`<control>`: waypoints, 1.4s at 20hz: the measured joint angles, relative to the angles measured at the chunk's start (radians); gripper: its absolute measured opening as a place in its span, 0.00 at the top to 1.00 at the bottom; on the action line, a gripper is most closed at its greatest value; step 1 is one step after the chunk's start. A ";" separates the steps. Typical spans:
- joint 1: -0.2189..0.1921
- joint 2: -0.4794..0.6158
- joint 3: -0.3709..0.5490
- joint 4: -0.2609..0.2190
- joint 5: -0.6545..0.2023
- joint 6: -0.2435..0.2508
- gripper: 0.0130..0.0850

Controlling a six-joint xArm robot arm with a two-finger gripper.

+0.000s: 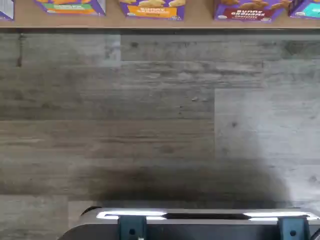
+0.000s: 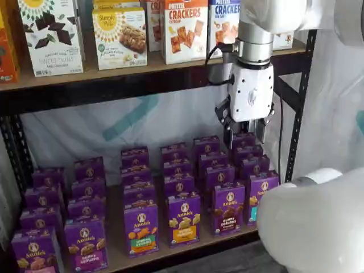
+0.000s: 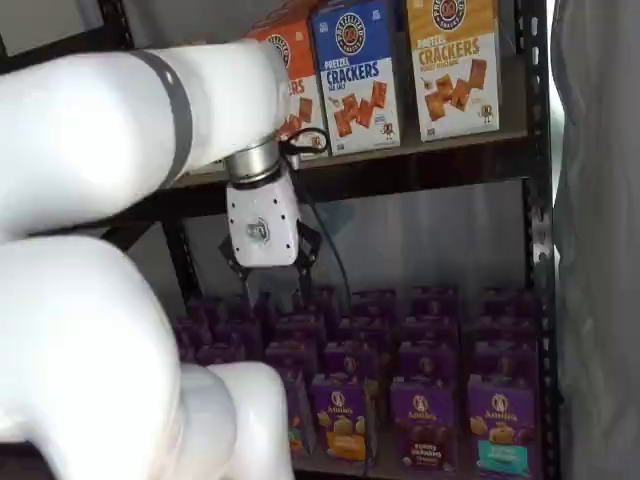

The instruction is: Pick up the purple box with a brown patch in the center, on the bottom shelf, the fifth box from the left

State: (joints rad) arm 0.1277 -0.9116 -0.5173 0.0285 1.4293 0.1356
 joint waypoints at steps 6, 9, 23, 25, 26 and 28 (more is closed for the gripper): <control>0.010 -0.004 0.006 -0.032 -0.011 0.015 0.00; 0.005 -0.002 0.016 -0.042 -0.031 0.012 0.00; -0.042 0.078 0.107 -0.035 -0.246 -0.034 0.00; -0.050 0.107 0.119 -0.026 -0.287 -0.046 0.00; -0.054 0.123 0.126 -0.023 -0.308 -0.051 0.00; -0.061 0.154 0.137 -0.022 -0.351 -0.059 0.00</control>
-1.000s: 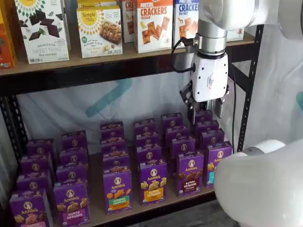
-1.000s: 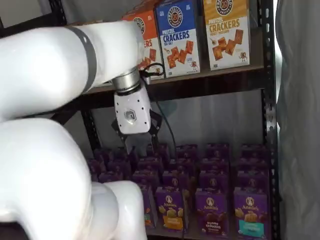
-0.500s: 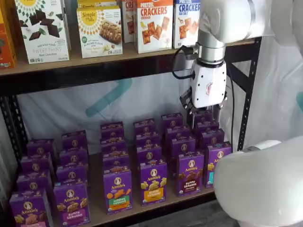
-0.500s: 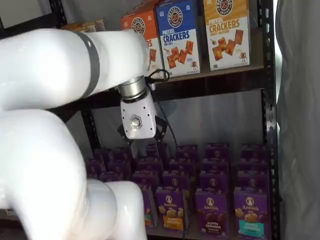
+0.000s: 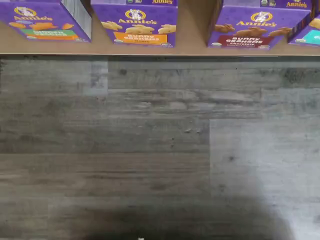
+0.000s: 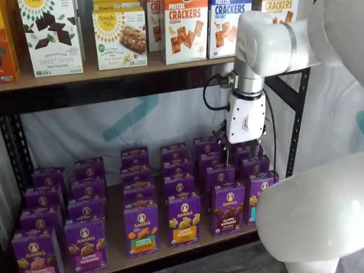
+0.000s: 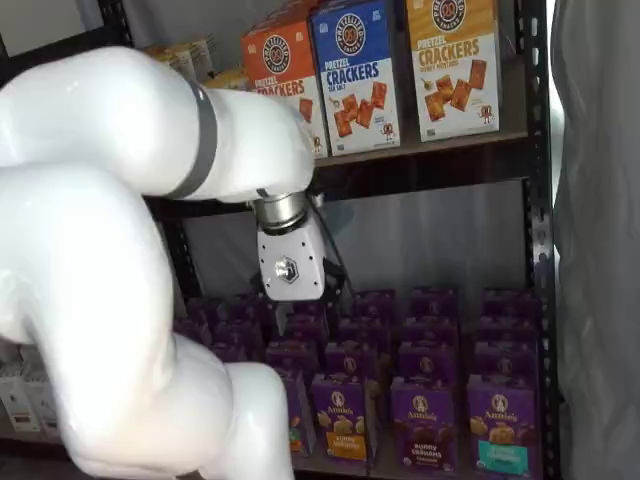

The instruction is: Pick up the purple box with a brown patch in the center, on the bottom shelf, the fifth box from the left

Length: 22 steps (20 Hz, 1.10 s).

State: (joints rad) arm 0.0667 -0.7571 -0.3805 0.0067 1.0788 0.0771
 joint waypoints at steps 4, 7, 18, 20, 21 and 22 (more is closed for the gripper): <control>-0.028 0.078 0.024 0.024 -0.110 -0.042 0.00; -0.051 0.154 0.025 0.044 -0.176 -0.080 0.00; -0.108 0.495 -0.020 0.063 -0.439 -0.164 0.00; -0.111 0.557 -0.031 0.057 -0.500 -0.164 0.00; -0.111 0.585 -0.037 0.054 -0.527 -0.164 0.00; -0.112 0.614 -0.043 0.044 -0.558 -0.157 0.00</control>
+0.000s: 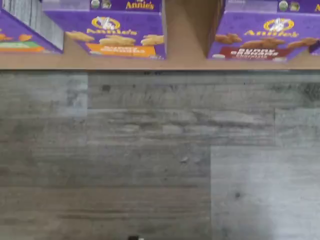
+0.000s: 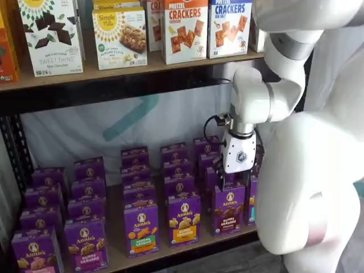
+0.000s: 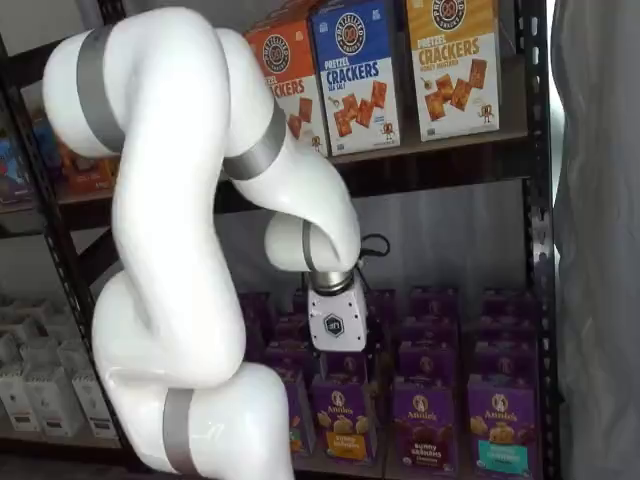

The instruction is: Pick up the purple box with a brown patch in the center, on the bottom shelf, the fifth box from the left

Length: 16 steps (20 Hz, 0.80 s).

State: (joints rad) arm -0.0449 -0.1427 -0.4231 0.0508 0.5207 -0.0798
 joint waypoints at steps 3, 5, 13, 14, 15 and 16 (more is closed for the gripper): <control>0.000 0.079 -0.015 -0.026 -0.090 0.020 0.00; -0.003 0.135 -0.032 -0.057 -0.140 0.045 0.00; -0.026 0.336 -0.107 -0.153 -0.305 0.114 0.00; -0.031 0.361 -0.120 -0.166 -0.318 0.122 0.00; -0.034 0.381 -0.131 -0.171 -0.329 0.123 0.00; -0.038 0.404 -0.143 -0.170 -0.344 0.119 0.00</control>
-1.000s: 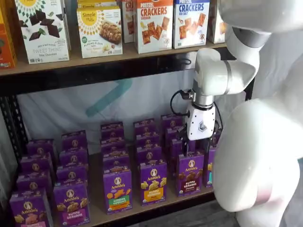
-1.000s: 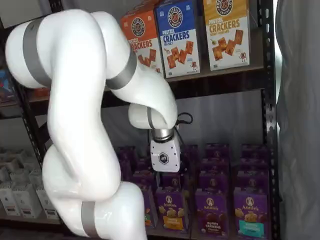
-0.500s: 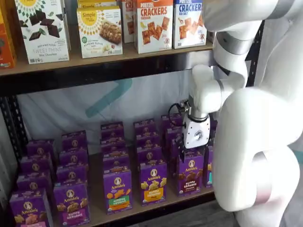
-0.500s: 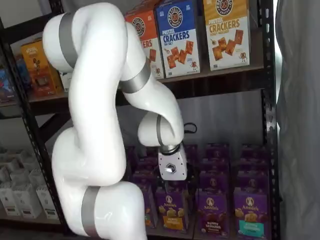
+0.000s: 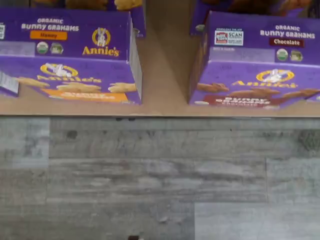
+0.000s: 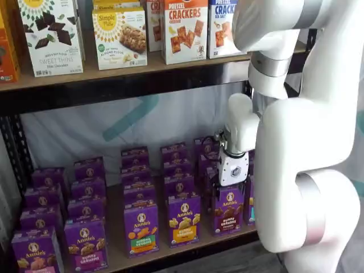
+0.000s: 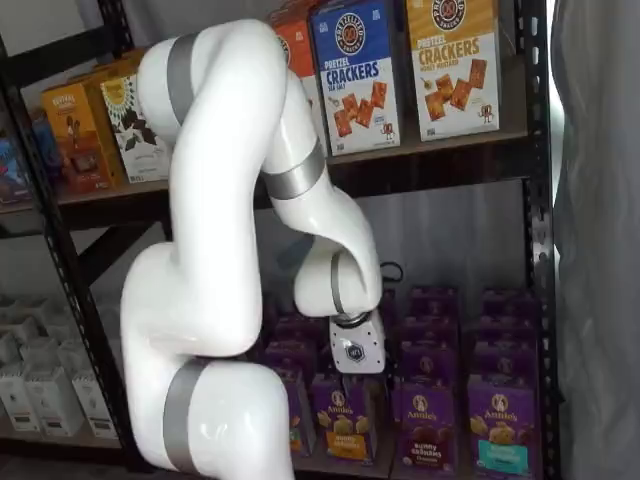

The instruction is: Pick up the purple box with a brown patch in the center, on the bottom shelf, the fifth box from the left

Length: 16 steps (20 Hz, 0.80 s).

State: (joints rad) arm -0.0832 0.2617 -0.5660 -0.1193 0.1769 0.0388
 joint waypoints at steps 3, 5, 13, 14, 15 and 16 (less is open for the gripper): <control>-0.008 0.061 -0.038 0.019 -0.029 -0.027 0.00; -0.011 0.101 -0.066 0.043 -0.041 -0.055 0.00; -0.052 0.241 -0.207 -0.046 -0.053 -0.005 0.00; -0.056 0.256 -0.226 -0.056 -0.049 0.000 0.00; -0.059 0.273 -0.247 -0.055 -0.045 -0.005 0.00; -0.062 0.288 -0.266 -0.051 -0.043 -0.011 0.00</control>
State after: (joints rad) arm -0.1449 0.5493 -0.8320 -0.1701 0.1339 0.0276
